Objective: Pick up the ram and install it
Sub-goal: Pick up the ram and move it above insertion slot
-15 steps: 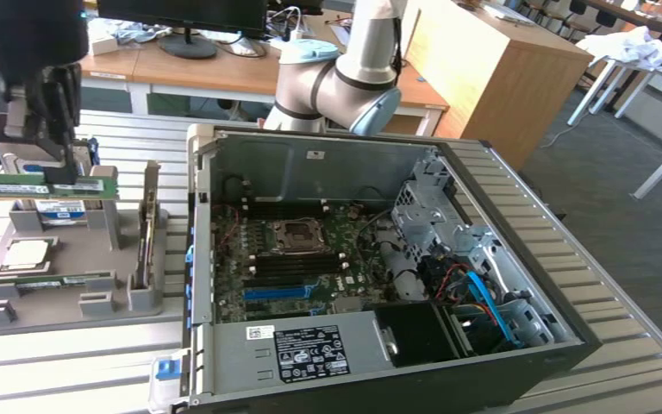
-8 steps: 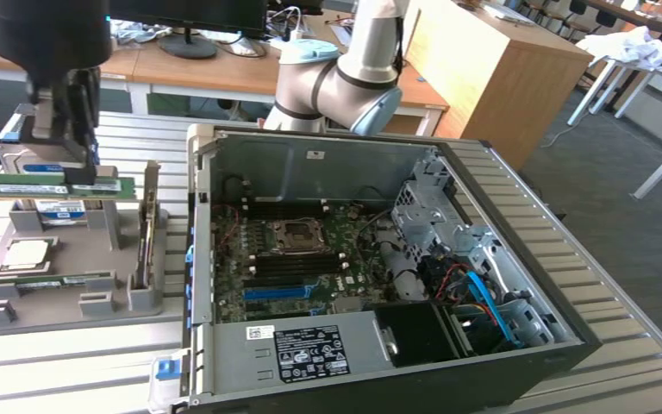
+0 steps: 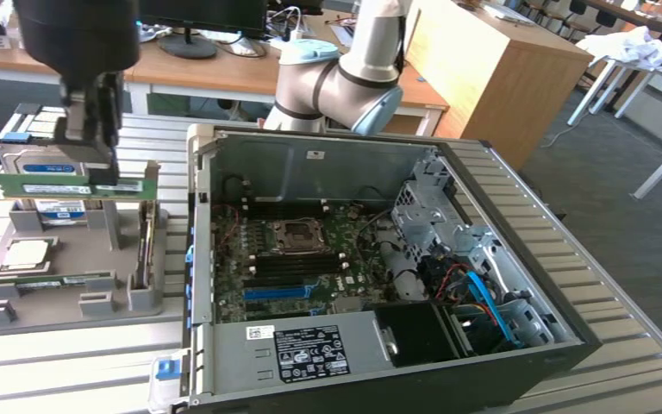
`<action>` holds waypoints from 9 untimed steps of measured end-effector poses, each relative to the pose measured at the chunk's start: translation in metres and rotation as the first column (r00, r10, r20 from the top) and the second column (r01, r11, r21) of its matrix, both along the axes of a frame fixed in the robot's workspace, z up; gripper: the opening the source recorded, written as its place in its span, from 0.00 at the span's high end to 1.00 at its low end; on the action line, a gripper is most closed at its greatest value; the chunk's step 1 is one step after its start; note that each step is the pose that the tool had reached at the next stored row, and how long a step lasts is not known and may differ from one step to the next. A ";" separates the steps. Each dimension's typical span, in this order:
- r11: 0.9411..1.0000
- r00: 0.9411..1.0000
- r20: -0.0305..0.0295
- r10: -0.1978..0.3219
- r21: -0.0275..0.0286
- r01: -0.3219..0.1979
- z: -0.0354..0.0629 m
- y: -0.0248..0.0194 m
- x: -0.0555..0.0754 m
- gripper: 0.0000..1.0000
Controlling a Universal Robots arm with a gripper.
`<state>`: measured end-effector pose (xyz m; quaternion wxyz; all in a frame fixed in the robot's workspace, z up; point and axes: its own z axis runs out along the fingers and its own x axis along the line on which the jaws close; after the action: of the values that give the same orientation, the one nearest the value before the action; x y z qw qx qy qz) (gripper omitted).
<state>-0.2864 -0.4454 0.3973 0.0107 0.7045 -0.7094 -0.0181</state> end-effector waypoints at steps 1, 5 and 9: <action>1.000 1.000 0.000 0.000 0.000 0.000 0.0000 0.0000 0.002 0.88; 1.000 1.000 -0.001 0.000 0.000 0.000 0.0000 0.0000 0.012 0.88; 1.000 1.000 -0.002 0.000 0.000 0.000 0.0001 0.0000 0.022 0.88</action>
<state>-0.2643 -0.4454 0.3973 0.0115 0.7045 -0.7094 -0.0188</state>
